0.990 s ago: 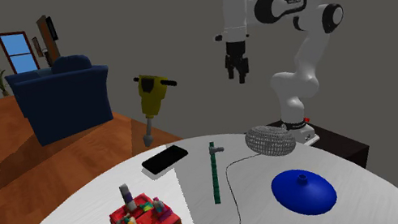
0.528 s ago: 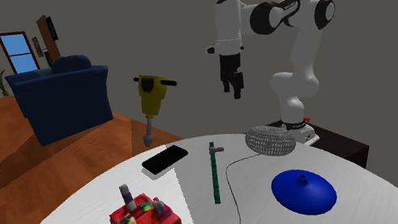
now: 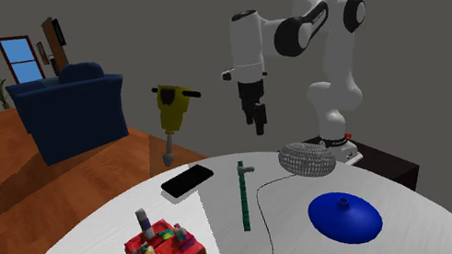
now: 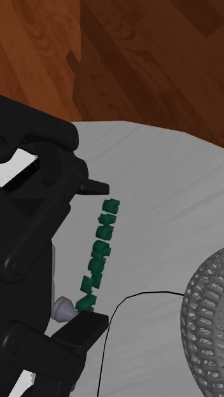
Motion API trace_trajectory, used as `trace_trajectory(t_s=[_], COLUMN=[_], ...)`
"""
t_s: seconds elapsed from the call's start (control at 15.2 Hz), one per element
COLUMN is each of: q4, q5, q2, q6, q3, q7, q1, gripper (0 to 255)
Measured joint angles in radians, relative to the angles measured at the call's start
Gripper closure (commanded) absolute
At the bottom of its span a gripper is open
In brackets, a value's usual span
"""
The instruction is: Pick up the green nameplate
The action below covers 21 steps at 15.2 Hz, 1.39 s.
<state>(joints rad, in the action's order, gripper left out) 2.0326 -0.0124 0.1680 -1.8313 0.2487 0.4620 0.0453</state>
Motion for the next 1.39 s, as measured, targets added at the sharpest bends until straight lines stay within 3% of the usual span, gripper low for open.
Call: trace_trajectory(t_s=[0.59, 1.12, 1.19, 1.39], q4=[-0.342, -0.313, -0.310, -0.307], q5=[-0.093, -0.110, -0.110, -0.111], q2=[-0.385, -0.440, -0.441, -0.441], q6=[0.009, -0.069, -0.073, -0.077], q3=[0.046, 0.044, 0.044, 0.044], q7=[0.179, 0.204, 0.204, 0.205], q1=[0.048, 0.056, 0.056, 0.056], gripper=[0, 0, 255, 255])
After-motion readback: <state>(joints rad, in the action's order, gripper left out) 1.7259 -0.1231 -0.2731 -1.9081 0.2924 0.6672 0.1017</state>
